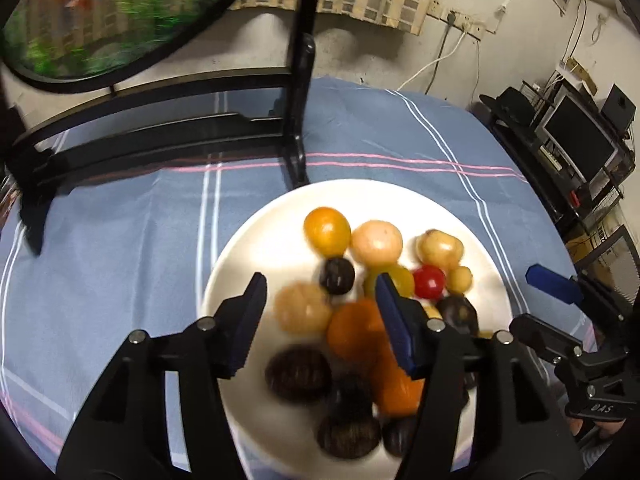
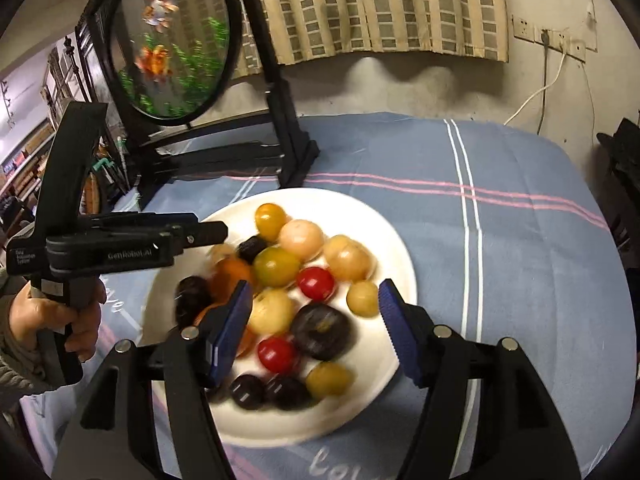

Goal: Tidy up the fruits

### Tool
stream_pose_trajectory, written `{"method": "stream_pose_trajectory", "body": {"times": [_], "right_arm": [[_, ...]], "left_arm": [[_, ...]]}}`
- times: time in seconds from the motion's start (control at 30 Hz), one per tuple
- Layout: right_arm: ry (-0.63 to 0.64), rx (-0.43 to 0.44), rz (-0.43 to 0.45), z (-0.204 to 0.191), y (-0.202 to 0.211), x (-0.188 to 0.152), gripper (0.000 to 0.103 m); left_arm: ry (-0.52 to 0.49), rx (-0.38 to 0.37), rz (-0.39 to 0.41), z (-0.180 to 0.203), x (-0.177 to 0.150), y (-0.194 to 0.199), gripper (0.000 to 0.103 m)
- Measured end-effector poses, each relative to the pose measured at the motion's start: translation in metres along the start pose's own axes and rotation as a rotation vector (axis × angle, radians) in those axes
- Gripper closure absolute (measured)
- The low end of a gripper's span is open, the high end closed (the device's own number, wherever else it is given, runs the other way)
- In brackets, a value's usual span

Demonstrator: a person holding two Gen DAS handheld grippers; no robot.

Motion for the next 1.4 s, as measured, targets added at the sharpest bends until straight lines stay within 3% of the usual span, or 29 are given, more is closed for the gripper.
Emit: {"method": "stream_pose_trajectory", "body": {"times": [0.2,0.37,0.43,0.5,0.53,0.63,0.87,1.17,1.27,1.37,1.4], "right_arm": [[-0.058,0.005,-0.028,-0.032,0.036,-0.043,0.035],[-0.028,-0.007,-0.074,-0.074,0.072,-0.078,0.028],[-0.017,-0.018,-0.077,-0.086,0.086,-0.085,0.022],[-0.011,-0.033,-0.068,-0.098,0.102,-0.092,0.008],[-0.006,-0.034,-0.057,-0.103,0.110,-0.094,0.007],[0.013,-0.046,-0.039,-0.117,0.130,-0.099,0.005],[0.054,-0.096,0.017,-0.136,0.160,-0.104,0.001],[0.072,-0.072,0.036,-0.148,0.173,-0.109,0.001],[0.084,-0.074,0.036,-0.152,0.173,-0.109,0.001],[0.082,-0.075,0.039,-0.153,0.176,-0.112,0.001],[0.080,-0.078,0.040,-0.152,0.176,-0.111,0.001]], "left_arm": [[0.036,0.049,0.007,-0.013,-0.055,0.065,0.027],[0.069,0.091,-0.013,-0.013,-0.107,0.122,0.014],[0.088,0.092,-0.010,-0.014,-0.121,0.140,0.011],[0.095,0.093,-0.004,-0.013,-0.133,0.158,0.008],[0.088,0.105,0.001,-0.013,-0.138,0.167,0.005],[0.068,0.152,0.008,-0.010,-0.149,0.184,0.004],[0.076,0.144,0.028,-0.008,-0.160,0.215,0.002],[0.051,0.154,0.042,-0.003,-0.171,0.229,0.002],[0.013,0.196,0.053,0.002,-0.173,0.231,0.002],[-0.060,0.289,0.078,0.012,-0.175,0.232,0.002],[-0.074,0.278,0.082,0.015,-0.176,0.233,0.002]]}}
Point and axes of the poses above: each gripper's, at about its wrist camera, not at the fingertips, and y roughly against the way its jaws point, z to its right, x to its top, the point moved 4 cm from there along -y, roughly the way its jaws point, and after that the axes turned 12 degrees about x, right-handed, at the moved point
